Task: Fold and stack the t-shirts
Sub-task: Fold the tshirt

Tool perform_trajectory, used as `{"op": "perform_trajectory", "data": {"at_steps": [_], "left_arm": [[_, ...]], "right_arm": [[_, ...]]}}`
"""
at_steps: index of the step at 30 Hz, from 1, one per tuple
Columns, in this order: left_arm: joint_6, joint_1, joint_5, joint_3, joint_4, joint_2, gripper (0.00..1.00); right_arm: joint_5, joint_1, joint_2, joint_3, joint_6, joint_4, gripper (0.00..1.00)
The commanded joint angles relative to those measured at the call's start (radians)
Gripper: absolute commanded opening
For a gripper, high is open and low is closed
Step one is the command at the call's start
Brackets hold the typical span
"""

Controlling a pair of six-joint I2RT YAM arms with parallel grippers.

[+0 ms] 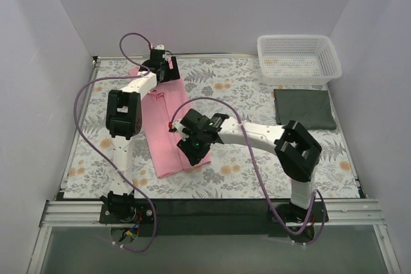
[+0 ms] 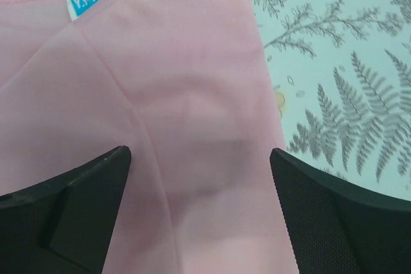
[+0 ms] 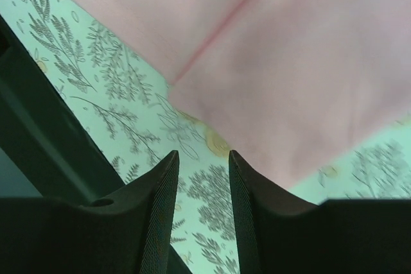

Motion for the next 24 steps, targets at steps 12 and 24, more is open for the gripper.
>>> {"op": "perform_trajectory", "data": {"at_steps": [12,24], "left_arm": [[-0.172,-0.005,0.048,-0.519,0.003,-0.740,0.85],[-0.294,-0.025,-0.008,-1.073,-0.140,-1.144,0.84]], "right_arm": [[0.032,-0.229,-0.191,-0.207,0.110,0.166,0.34],[-0.034,-0.228,-0.101,-0.172,0.064,0.253,0.32]]}}
